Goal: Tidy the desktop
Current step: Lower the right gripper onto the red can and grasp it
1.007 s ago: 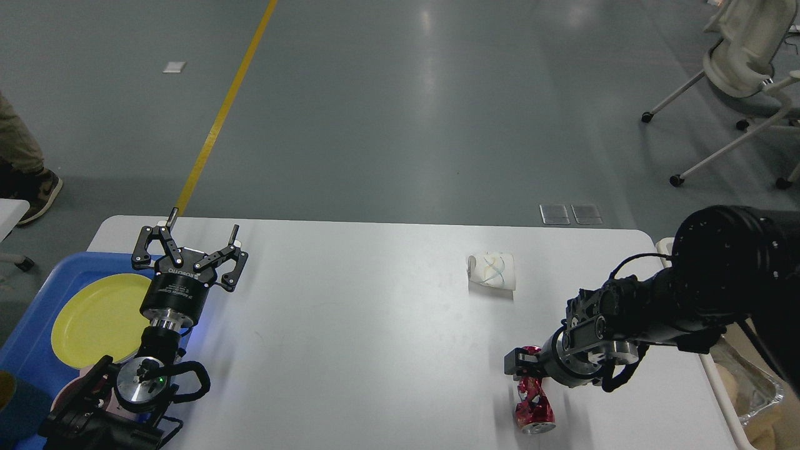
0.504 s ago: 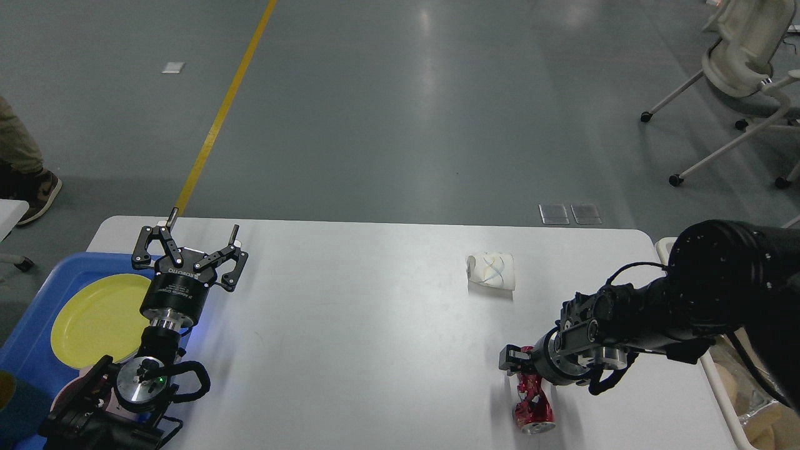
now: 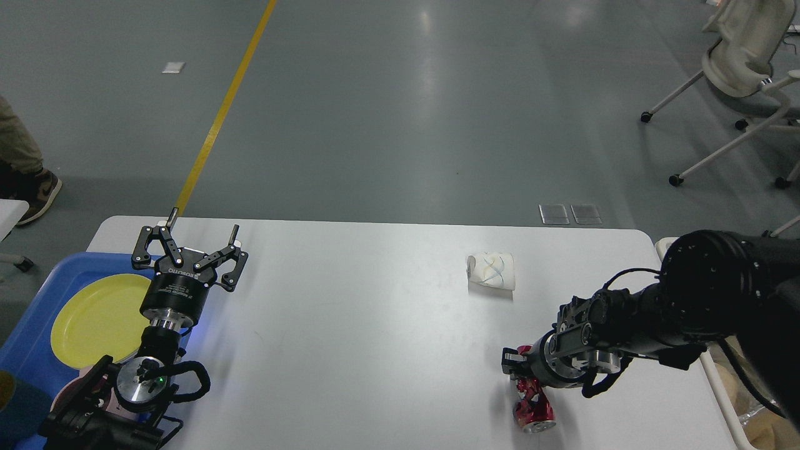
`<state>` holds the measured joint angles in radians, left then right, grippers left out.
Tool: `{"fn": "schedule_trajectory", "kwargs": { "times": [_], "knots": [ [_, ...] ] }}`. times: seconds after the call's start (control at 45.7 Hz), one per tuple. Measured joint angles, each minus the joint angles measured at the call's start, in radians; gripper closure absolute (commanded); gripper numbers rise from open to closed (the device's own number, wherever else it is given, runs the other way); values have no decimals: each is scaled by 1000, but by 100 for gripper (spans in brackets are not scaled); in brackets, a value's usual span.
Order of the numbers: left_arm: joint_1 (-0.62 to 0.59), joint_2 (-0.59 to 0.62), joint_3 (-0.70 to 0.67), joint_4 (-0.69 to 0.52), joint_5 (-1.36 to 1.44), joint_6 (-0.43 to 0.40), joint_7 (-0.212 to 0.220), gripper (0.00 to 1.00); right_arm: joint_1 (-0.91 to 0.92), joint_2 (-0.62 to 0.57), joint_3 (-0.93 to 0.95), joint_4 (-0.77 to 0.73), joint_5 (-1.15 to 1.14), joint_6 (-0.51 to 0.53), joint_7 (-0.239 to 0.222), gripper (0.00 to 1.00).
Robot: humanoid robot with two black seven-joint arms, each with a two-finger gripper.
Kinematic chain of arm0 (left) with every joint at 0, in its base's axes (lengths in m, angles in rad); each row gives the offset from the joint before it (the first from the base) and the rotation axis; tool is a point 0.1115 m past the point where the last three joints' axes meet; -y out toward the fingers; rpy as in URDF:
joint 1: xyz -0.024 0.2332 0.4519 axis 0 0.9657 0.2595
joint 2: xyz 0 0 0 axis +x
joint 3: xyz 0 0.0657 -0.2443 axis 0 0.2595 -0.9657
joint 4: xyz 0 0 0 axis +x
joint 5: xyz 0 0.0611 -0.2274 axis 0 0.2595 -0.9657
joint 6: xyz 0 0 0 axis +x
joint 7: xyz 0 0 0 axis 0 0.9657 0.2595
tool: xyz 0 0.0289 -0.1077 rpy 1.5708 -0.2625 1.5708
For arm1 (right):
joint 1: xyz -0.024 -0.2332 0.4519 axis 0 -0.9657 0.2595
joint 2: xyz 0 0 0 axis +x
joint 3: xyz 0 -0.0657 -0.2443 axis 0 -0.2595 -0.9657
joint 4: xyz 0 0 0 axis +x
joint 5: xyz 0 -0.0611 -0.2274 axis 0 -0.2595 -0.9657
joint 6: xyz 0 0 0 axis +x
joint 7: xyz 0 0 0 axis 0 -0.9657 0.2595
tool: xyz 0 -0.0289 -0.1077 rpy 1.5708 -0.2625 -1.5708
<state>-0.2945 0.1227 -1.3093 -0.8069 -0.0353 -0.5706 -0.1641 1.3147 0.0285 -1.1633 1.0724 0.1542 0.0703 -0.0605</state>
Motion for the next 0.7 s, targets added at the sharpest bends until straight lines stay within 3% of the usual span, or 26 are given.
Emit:
{"fn": "schedule_trajectory", "kwargs": {
  "times": [0.701],
  "knots": [
    [0, 0, 0, 0, 0, 0, 0, 4, 18, -10, 2, 15, 4, 52, -36, 100]
  ]
}}
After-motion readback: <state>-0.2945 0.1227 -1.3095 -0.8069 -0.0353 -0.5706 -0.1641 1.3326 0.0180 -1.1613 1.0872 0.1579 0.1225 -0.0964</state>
